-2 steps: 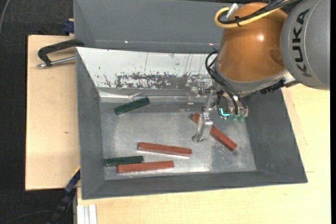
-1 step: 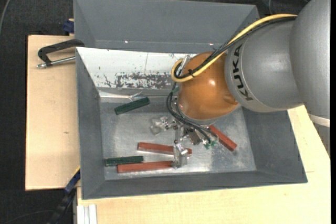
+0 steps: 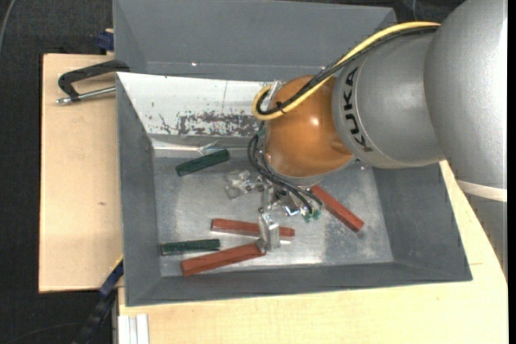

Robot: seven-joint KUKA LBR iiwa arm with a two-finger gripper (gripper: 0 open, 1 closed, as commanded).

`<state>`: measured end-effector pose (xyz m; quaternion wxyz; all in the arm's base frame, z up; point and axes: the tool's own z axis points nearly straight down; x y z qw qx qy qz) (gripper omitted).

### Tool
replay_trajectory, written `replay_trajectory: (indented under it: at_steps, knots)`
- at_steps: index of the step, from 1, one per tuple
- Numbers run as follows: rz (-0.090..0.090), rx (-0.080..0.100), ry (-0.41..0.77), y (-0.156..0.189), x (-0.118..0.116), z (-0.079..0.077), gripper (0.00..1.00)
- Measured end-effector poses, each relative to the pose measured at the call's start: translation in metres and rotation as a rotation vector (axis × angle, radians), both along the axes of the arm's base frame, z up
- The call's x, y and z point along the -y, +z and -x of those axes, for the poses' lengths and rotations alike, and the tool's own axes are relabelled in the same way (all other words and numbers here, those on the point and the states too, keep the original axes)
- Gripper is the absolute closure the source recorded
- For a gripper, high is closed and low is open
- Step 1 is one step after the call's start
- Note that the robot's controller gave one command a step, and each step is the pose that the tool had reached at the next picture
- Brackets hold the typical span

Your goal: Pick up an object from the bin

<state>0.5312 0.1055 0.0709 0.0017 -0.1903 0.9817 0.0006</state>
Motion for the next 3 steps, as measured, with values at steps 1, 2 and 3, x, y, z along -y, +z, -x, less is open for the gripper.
replay_trajectory:
  at_steps: [1, 2, 3]
  knots:
    - [0.000, 0.000, -0.002, 0.004, 0.000, -0.001, 1.00]
    - [-0.001, 0.012, 0.018, 0.185, 0.018, -0.007, 1.00]
    - [0.000, 0.002, 0.018, 0.180, 0.018, -0.005, 0.00]
